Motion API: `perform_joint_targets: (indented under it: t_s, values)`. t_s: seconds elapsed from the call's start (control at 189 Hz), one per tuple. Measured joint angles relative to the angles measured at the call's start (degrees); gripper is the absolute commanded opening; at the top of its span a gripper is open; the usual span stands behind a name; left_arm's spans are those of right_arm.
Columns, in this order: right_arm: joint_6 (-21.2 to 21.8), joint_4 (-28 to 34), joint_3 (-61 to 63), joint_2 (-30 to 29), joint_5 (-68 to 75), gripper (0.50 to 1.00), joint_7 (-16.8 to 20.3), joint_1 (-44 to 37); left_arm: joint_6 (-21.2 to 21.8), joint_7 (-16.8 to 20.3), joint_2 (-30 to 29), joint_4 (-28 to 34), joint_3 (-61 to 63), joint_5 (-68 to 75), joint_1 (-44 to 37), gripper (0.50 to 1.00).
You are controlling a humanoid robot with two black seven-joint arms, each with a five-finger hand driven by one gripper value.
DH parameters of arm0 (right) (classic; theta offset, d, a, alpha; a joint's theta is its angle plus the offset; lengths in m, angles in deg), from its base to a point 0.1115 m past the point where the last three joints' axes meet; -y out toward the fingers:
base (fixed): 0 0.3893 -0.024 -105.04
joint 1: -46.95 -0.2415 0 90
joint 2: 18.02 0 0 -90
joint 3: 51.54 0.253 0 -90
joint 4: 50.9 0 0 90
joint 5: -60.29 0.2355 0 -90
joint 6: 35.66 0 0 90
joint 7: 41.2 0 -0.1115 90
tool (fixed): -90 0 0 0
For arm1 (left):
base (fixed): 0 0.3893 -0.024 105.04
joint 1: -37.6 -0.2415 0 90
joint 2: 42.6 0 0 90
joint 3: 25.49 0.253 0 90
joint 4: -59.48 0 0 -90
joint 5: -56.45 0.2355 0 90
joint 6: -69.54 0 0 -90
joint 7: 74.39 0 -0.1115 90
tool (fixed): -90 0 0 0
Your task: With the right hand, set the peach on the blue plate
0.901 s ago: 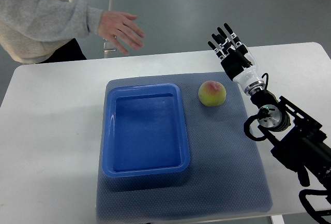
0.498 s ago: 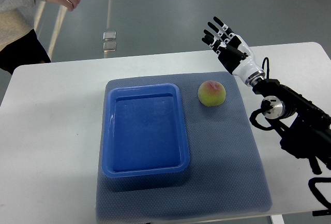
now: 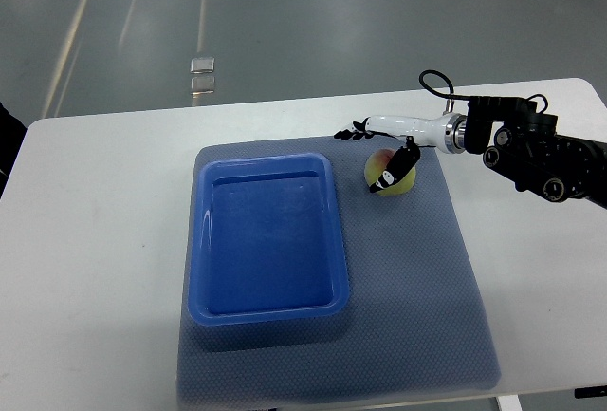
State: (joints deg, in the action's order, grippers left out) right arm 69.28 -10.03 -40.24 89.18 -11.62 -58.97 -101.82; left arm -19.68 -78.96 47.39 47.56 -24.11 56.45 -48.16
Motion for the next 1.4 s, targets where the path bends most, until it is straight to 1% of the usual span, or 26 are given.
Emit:
perform_joint_targets:
  t_s: [0.101, 0.143, 0.159, 0.17, 0.196, 0.233, 0.26, 0.265, 0.27, 0.276, 0.292, 0.302, 0.307, 0.339, 0.382, 0.435, 0.44, 0.657, 0.795, 0.896, 0.97, 1.049, 1.203, 1.293, 1.378, 1.399]
  values:
    - [-1.65, -0.28, -2.87, 0.14, -0.73, 0.93, 0.6, 0.18, 0.0, 0.0, 0.0, 0.12, 0.02, 0.0, -0.01, 1.0]
    - [-2.25, -0.32, -3.85, 0.41, -0.84, 0.911, 0.67, 0.2, 0.0, 0.0, 0.0, 0.12, 0.03, 0.0, -0.01, 1.0]
    - [-2.46, -0.33, -4.15, 0.51, -0.87, 0.879, 0.68, 0.22, 0.0, 0.0, 0.0, 0.12, 0.03, 0.0, -0.01, 1.0]
    - [-2.6, -0.34, -4.32, 0.57, -0.89, 0.879, 0.69, 0.24, 0.0, 0.0, 0.0, 0.12, 0.03, 0.0, -0.01, 1.0]
    - [-2.9, -0.35, -4.67, 0.69, -0.91, 0.822, 0.7, 0.27, 0.0, 0.0, 0.0, 0.11, 0.03, 0.0, -0.01, 1.0]
    - [-3.18, -0.35, -4.98, 0.79, -0.93, 0.774, 0.71, 0.33, 0.0, 0.0, 0.0, 0.07, 0.03, 0.0, -0.01, 1.0]
    - [-3.33, -0.35, -5.14, 0.85, -0.95, 0.717, 0.72, 0.36, 0.0, 0.0, 0.0, 0.04, 0.03, 0.0, -0.01, 1.0]
    - [-3.34, -0.35, -5.16, 0.86, -0.95, 0.717, 0.73, 0.36, 0.0, 0.0, 0.0, 0.03, 0.03, 0.0, -0.01, 1.0]
    - [-3.36, -0.35, -5.18, 0.87, -0.96, 0.697, 0.73, 0.36, 0.0, 0.0, 0.0, 0.03, 0.03, 0.0, -0.01, 1.0]
    - [-3.37, -0.35, -5.19, 0.88, -0.96, 0.697, 0.73, 0.36, 0.0, 0.0, 0.0, 0.02, 0.03, 0.0, -0.02, 1.0]
    - [-3.41, -0.35, -5.23, 0.91, -0.97, 0.652, 0.73, 0.36, 0.0, 0.0, 0.0, 0.01, 0.03, 0.0, -0.02, 1.0]
    - [-3.42, -0.35, -5.25, 0.92, -0.98, 0.652, 0.74, 0.36, 0.0, 0.0, 0.0, 0.01, 0.03, 0.0, -0.02, 1.0]
    - [-3.43, -0.35, -5.26, 0.93, -0.99, 0.631, 0.74, 0.36, 0.0, 0.0, 0.0, 0.01, 0.03, 0.0, -0.02, 1.0]
    - [-3.45, -0.35, -5.31, 0.96, -1.01, 0.572, 0.75, 0.36, 0.0, 0.0, 0.0, -0.01, 0.03, 0.0, -0.01, 1.0]
    - [-3.47, -0.31, -5.36, 1.05, -1.02, 0.525, 0.77, 0.36, 0.0, 0.0, 0.0, -0.01, 0.03, 0.0, -0.02, 1.0]
    - [-3.47, -0.13, -5.38, 1.38, -1.04, 0.525, 0.77, 0.28, 0.0, 0.0, 0.0, 0.02, 0.03, 0.0, -0.01, 1.0]
    - [-3.47, -0.11, -5.38, 1.41, -1.04, 0.5, 0.77, 0.26, 0.0, 0.0, 0.0, 0.03, 0.03, 0.0, -0.01, 1.0]
    - [-2.93, 2.24, -5.02, 4.5, -0.2, 0.5, 0.77, -3.25, 0.0, 0.0, 0.0, 0.23, -0.06, 0.0, -0.01, 1.0]
    - [-1.01, 7.77, -4.79, 7.62, 2.98, 0.5, 0.79, -8.81, 0.0, 0.0, 0.0, 0.24, -0.03, 0.0, -0.02, 1.0]
    - [-0.59, 12.51, -5.03, 7.71, 7.37, 0.5, 0.95, -12.44, -0.01, -0.01, 0.0, 0.23, 0.03, 0.0, -0.03, 1.0]
    - [-1.86, 14.12, -5.63, 4.89, 8.85, 0.5, 1.13, -13.28, 0.0, 0.01, 0.0, 0.23, 0.02, 0.0, 0.01, 1.0]
    - [-4.02, 13.9, -8.52, -1.16, 9.15, 0.5, 1.22, -13.5, 0.01, 0.01, 0.0, 0.22, -0.01, 0.0, 0.02, 1.0]
    - [-7.29, 7.76, -15.09, -12.37, 8.94, 0.5, 1.33, -12.98, 0.01, -0.01, 0.0, 0.23, -0.06, 0.0, -0.02, 1.0]
    - [-8.09, 5.24, -17.03, -15.83, 8.69, 0.5, 1.3, -11.55, 0.01, 0.0, 0.0, 0.26, -0.08, 0.0, -0.01, 1.0]
    - [-8.42, 3.44, -17.86, -16.92, 8.43, 0.551, 1.26, -10.12, 0.01, 0.0, 0.0, 0.26, -0.08, 0.0, -0.01, 1.0]
    - [-8.42, 3.04, -18.01, -17.01, 8.33, 0.552, 1.26, -9.85, 0.01, -0.01, 0.0, 0.26, -0.08, 0.0, -0.01, 1.0]
